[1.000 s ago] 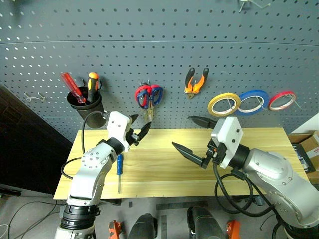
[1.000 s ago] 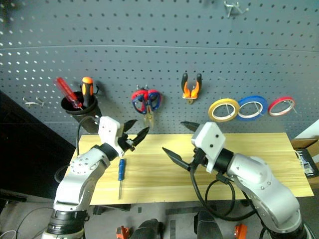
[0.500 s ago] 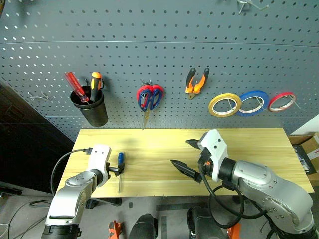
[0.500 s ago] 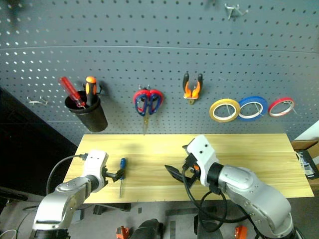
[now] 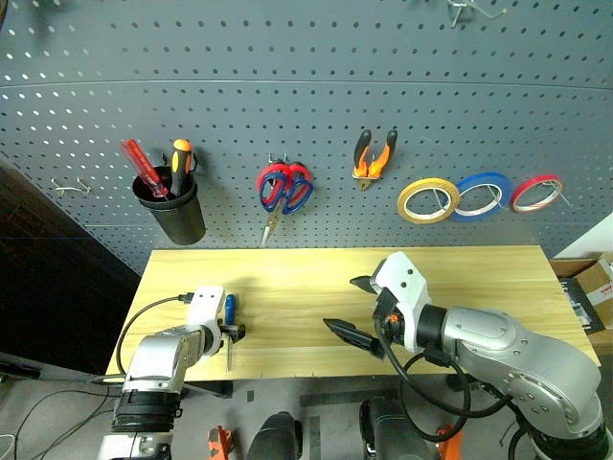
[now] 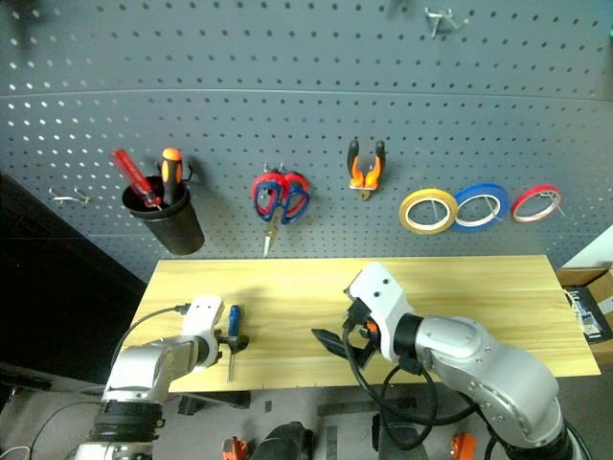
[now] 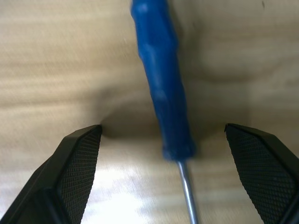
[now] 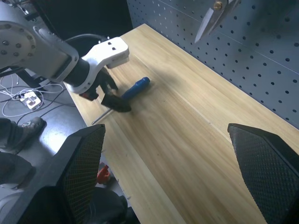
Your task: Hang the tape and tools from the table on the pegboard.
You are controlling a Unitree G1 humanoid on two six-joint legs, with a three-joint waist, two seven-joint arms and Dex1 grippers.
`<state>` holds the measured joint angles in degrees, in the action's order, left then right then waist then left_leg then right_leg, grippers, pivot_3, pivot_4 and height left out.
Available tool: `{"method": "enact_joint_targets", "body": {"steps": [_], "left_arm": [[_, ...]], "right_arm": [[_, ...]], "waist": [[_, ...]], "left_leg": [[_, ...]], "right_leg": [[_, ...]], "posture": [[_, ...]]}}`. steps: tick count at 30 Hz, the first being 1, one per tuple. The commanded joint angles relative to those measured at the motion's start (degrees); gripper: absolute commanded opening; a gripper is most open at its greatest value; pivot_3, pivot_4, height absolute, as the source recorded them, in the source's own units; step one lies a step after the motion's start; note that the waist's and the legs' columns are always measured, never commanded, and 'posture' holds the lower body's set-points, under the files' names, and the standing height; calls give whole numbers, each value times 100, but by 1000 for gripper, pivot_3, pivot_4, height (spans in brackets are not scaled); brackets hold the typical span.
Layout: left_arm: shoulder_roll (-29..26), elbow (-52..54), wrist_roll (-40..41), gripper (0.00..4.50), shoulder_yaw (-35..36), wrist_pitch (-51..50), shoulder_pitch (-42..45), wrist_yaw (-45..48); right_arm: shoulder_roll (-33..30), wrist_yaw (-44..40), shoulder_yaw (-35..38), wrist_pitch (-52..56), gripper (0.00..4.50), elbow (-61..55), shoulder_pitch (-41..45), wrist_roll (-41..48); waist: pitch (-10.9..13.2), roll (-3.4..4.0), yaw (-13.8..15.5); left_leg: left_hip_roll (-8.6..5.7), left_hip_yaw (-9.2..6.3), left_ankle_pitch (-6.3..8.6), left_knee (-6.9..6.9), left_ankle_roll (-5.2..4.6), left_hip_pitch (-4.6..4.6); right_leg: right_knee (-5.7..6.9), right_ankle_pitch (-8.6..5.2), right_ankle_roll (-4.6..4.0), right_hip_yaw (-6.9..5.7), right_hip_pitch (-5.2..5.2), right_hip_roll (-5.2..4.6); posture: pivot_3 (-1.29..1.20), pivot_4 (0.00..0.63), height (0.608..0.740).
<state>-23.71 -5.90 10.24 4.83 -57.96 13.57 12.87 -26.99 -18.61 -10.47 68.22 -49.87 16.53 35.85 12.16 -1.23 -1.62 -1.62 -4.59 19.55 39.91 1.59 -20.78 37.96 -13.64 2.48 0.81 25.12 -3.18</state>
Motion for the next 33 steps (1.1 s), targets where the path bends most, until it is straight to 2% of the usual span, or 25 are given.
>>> {"method": "enact_joint_targets", "body": {"steps": [1,10,12,20,23,25,28,33], "left_arm": [[8,-219,-127,3876,16,379,55,-28],[149,-397,-126,1027,56,942,75,21],[87,-298,-204,559,58,1336,8,44],[-226,1059,-450,561,-55,3325,-1028,527],[-159,1820,-441,561,77,4389,-1535,629],[-52,2123,-493,561,197,4620,-1633,415],[88,2457,-522,561,185,4807,-1361,250],[228,2951,-392,561,195,4870,-317,159]], "right_arm": [[-44,8,-17,-20,4500,-234,57,45],[-207,-81,-33,-109,4500,-187,71,37],[-236,-102,-15,-148,4500,-180,82,30],[-363,-600,147,-1086,4500,-239,235,-48],[-404,-879,351,-1300,4500,-205,293,190],[-441,-1055,455,-1362,4500,-172,341,373],[-536,-1273,550,-1527,4500,-35,449,447],[-752,-1539,644,-1771,4500,240,659,401]], "waist": [[0,0,0],[-8,-2,0],[-9,-3,-2],[-12,-6,-9],[-19,-9,14],[-23,-11,54],[-54,-14,151],[-125,-58,252]], "left_leg": [[0,0,0,0,0,0],[1,0,0,0,1,0],[1,0,0,0,1,-1],[8,4,1,-4,3,-6],[9,5,1,-6,4,-7],[9,3,1,-5,4,-9],[9,3,2,-4,2,-8],[6,3,0,3,0,-8]], "right_leg": [[1,0,0,1,1,-1],[1,0,0,0,0,-6],[1,0,0,1,0,-6],[-8,0,0,4,9,-11],[-14,0,0,5,6,-15],[-18,0,-1,4,4,-17],[-16,1,-2,-2,0,-11],[-9,3,-2,-10,-5,7]], "posture": [[-38,202,740],[-43,188,740],[-42,187,740],[-24,172,740],[-5,161,740],[8,156,740],[31,142,740],[56,123,740]]}}
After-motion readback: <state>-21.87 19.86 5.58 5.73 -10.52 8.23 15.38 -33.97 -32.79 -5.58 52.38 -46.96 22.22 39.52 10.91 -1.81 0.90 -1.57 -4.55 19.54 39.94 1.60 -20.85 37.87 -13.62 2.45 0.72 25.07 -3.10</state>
